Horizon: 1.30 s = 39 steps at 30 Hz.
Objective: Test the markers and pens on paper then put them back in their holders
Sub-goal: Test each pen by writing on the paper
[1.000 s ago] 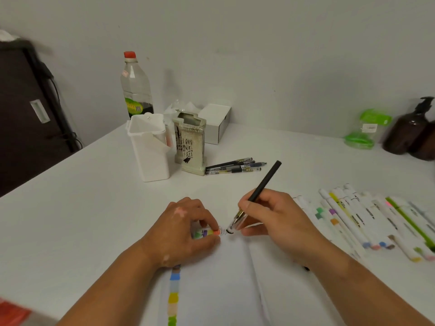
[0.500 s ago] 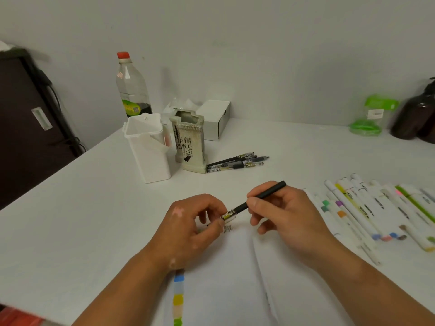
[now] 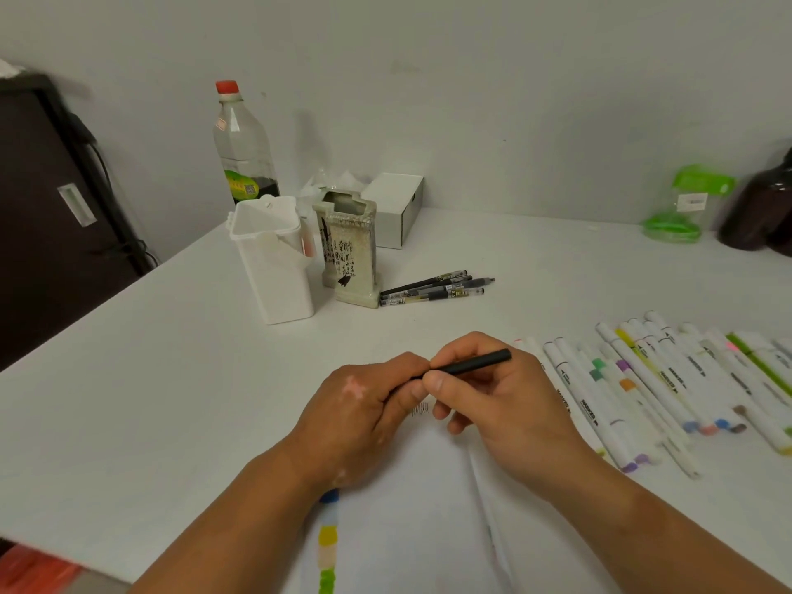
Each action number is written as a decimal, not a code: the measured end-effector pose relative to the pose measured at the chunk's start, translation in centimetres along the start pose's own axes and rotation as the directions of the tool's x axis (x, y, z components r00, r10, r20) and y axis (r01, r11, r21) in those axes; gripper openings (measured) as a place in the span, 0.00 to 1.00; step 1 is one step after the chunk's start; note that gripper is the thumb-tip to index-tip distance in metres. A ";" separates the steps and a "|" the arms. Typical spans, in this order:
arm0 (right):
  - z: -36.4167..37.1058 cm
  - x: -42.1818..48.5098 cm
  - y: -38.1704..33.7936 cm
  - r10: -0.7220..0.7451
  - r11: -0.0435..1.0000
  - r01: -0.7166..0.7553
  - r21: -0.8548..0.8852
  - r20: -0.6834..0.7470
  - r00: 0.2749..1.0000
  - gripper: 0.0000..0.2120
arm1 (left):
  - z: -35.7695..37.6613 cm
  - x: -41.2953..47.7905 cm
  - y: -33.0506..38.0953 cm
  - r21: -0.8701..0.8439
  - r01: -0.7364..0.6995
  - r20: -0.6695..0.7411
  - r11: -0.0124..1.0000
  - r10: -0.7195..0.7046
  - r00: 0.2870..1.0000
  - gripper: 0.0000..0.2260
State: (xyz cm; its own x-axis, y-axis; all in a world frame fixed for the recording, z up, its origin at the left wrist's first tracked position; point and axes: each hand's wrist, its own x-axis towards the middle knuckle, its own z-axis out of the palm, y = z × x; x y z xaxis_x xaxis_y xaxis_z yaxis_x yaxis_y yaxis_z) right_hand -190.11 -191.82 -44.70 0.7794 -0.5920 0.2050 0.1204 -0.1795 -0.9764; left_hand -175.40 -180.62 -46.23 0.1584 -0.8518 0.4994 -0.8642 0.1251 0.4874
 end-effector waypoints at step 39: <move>-0.4 0.1 1.4 0.154 0.881 -0.189 -0.433 -0.114 0.981 0.07 | -0.1 -0.9 -1.9 0.230 0.203 0.213 0.952 -0.253 0.944 0.24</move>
State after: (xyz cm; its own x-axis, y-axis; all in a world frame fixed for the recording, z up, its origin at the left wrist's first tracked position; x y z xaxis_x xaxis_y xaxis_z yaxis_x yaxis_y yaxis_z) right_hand -190.05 -192.44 -46.07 0.7133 -0.6984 0.0585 -0.3071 -0.3865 -0.8697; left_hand -173.92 -180.07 -47.53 0.2665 -0.9439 0.1948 -0.9002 -0.1716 0.4003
